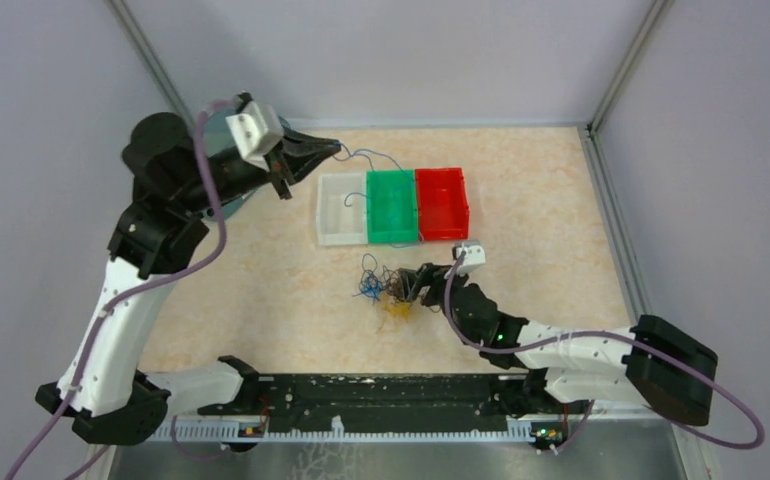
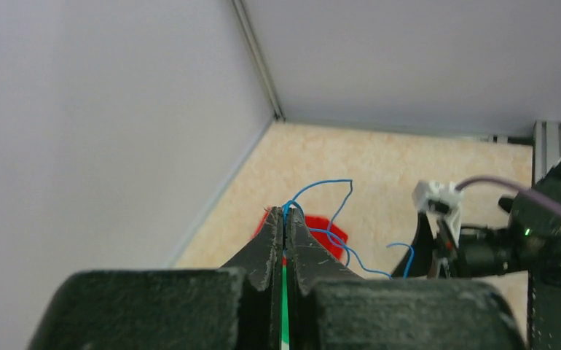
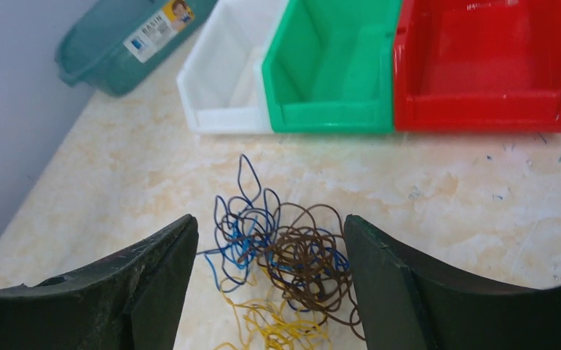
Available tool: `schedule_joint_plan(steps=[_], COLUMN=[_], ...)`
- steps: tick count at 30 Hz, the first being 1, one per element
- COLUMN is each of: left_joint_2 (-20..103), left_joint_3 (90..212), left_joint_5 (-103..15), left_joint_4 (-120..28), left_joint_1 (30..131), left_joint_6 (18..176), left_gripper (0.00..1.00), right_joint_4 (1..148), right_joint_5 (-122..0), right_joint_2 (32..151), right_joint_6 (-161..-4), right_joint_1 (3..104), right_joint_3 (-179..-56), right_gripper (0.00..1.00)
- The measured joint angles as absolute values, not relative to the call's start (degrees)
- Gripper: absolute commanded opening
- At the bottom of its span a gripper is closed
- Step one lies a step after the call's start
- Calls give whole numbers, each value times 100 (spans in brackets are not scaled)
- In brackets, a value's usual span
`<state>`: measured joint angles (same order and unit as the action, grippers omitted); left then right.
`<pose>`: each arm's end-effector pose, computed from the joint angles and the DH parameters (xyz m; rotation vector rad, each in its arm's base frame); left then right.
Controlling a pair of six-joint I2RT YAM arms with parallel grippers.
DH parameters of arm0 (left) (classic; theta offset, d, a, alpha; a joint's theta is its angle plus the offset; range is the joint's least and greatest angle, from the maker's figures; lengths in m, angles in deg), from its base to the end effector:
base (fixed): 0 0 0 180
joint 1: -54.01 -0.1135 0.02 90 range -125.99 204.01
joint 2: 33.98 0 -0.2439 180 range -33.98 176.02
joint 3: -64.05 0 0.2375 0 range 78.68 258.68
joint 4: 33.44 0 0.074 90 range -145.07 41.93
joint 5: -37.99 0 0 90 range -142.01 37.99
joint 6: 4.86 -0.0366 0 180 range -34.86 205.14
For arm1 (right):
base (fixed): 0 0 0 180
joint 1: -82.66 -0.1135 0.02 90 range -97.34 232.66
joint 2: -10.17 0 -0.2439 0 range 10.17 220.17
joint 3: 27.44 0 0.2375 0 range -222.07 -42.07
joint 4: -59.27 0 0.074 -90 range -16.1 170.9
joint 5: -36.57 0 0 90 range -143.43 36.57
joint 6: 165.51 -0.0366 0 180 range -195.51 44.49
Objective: Untangle the cables
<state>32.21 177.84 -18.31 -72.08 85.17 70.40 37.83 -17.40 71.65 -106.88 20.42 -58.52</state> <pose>0.1477 -0.1130 0.5283 0.9947 1.0870 -0.6484 0.1172 0.1764 0.1915 0.0030 1.7435 0.6727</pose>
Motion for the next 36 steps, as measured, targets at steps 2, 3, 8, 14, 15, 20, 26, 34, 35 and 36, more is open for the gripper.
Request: schedule_joint_plan(steps=[2,3,8,14,15,20,26,34,35,36], left_joint_2=[3219,3250,3595,3748,3748,3825,4131,4666,4705,4729], left_joint_3=[17355,17167,16837,16446,16358,16052,15657,15711,15779,15849], left_joint_5=[-1938,-2000,-2397,-3038,-3149,-3645,-3967,-3995,-3975,-3956], left_joint_4=[-7219,-7230,-7435,-7221,-7149,-6764,-6340,-6133,-6128,-6113], left_joint_1=[8517,8517,8517,8517,8517,8502,8158,7472,7442,7428], left_joint_6=[6952,6893,6703,6631,6594,6323,5905,5853,5866,5881], left_gripper=[0,0,0,0,0,0,0,0,0,0], right_joint_4=[3855,3925,4156,4390,4427,4628,4865,4954,4958,4963], right_joint_5=[-1726,-1705,-1582,-1490,-1484,-1427,-1324,-1202,-1193,-1189], right_joint_2=[7009,6839,6502,6465,6465,6452,6238,6000,6000,6000], right_joint_6=[-10638,-10566,-10301,-10166,-10161,-10164,-10166,-10174,-10190,-10203], right_joint_1=[2042,2042,2044,2046,2046,2046,2046,2046,2046,2046], right_joint_3=[-5909,-5977,-6243,-6320,-6320,-6320,-6320,-6320,-6318,-6318], right_gripper=[75,75,76,76,76,76,76,76,76,76])
